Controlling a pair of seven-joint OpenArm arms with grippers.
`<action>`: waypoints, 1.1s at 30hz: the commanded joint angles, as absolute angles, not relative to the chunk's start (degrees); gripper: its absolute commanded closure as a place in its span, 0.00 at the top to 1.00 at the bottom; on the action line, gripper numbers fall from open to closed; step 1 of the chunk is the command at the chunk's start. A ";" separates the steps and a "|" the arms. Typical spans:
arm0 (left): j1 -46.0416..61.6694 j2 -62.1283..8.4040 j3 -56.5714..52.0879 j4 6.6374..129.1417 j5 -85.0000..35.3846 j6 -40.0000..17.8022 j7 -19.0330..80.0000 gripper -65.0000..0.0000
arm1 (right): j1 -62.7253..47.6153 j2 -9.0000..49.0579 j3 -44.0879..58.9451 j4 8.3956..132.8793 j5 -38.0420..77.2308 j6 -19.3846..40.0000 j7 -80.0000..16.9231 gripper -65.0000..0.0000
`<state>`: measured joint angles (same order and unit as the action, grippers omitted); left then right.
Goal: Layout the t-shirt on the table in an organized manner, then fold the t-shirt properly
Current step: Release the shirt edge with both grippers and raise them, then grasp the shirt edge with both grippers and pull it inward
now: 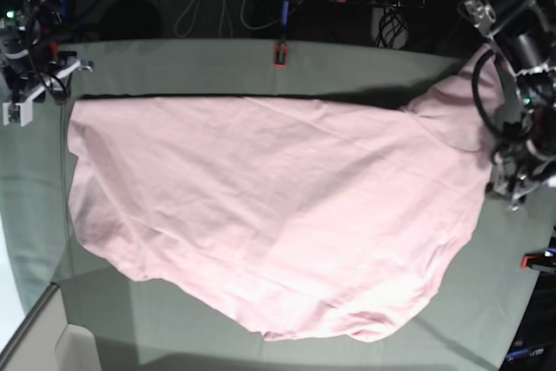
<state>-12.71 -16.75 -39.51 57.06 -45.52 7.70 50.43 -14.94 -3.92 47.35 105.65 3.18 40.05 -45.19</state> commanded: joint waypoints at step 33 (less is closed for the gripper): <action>6.99 -3.91 -35.03 76.09 -46.46 7.60 47.52 0.00 | 11.74 7.78 32.57 55.87 -16.92 40.00 -30.64 0.11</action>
